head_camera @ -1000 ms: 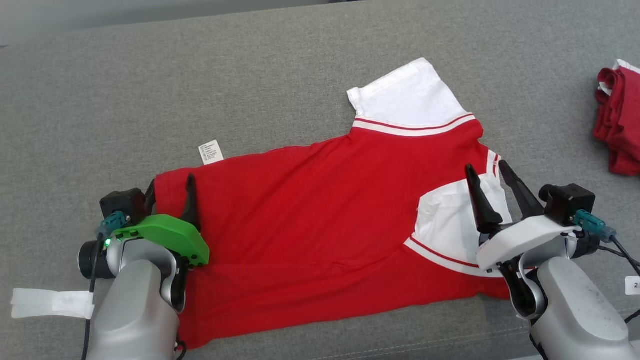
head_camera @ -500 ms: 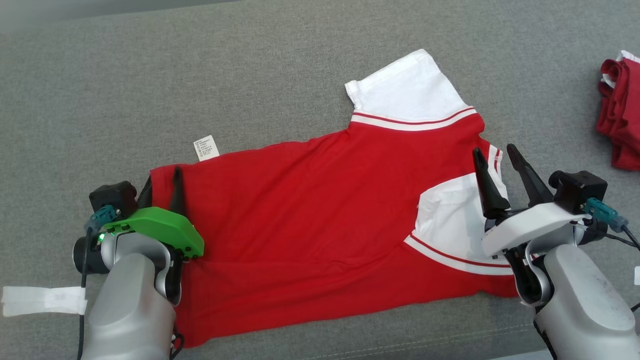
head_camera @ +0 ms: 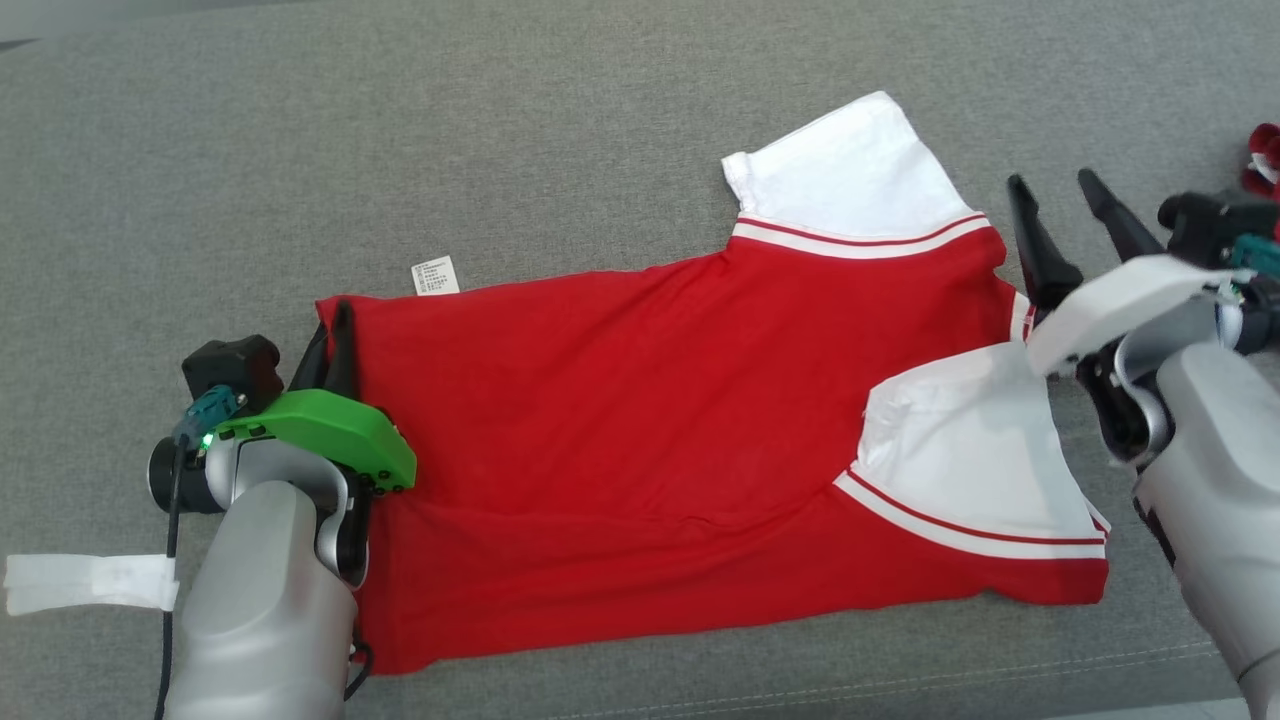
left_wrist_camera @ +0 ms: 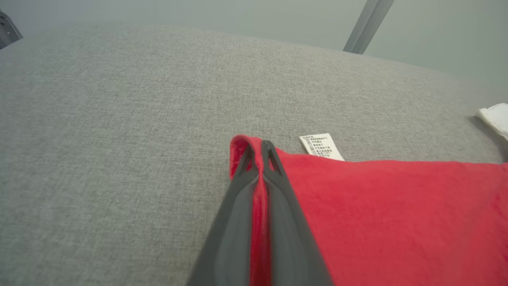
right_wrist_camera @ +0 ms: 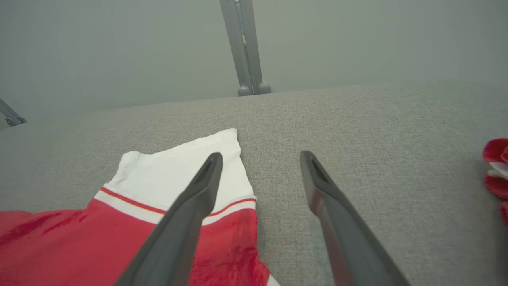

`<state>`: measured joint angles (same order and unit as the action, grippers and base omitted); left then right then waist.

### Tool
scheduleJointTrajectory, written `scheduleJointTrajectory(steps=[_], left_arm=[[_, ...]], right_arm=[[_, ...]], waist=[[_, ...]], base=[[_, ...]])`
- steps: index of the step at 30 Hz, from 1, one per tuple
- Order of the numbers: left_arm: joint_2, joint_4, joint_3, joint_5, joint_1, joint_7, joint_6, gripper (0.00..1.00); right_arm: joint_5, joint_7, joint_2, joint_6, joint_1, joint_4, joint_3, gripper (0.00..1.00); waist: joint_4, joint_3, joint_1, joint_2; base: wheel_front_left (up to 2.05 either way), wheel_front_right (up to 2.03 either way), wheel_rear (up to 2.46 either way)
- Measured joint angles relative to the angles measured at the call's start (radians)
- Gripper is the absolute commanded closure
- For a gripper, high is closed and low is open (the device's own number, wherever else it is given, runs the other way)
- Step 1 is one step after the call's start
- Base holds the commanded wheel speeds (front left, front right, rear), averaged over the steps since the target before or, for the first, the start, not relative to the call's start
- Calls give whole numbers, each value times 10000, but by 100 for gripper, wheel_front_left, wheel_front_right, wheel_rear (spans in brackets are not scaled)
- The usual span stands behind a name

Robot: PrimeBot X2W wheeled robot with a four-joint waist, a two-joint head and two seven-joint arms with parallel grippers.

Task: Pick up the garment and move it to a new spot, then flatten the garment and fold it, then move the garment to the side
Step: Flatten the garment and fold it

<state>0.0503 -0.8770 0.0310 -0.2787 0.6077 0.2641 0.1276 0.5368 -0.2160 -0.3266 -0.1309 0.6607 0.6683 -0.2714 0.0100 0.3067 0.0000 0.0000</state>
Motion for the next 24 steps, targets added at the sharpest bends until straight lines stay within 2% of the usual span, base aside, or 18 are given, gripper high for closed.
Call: scheduleJointTrajectory(steps=[4, 10, 17, 24], left_arm=[[-10, 184, 629, -464, 145, 0, 8, 100], [-6, 675, 1950, -1425, 454, -2, 12, 100], [-4, 1179, 3231, -2324, 703, 0, -265, 100], [-8, 1461, 3783, -2752, 857, 0, -562, 100]], right_arm=[[207, 1076, -192, 0, 1416, 1233, -499, 0], [94, 1634, -408, 0, 3165, 2445, -1095, 0], [144, 2336, -456, 0, 4242, 3797, -1381, 0], [155, 2508, -370, 2, 4638, 4424, -1705, 0]], waist=[[301, 172, 0, 0], [829, 578, 1, 0], [1441, 1198, 0, 0], [1833, 1672, 1, 0]], base=[[0, 0, 0], [0, 0, 0], [0, 0, 0], [0, 0, 0]])
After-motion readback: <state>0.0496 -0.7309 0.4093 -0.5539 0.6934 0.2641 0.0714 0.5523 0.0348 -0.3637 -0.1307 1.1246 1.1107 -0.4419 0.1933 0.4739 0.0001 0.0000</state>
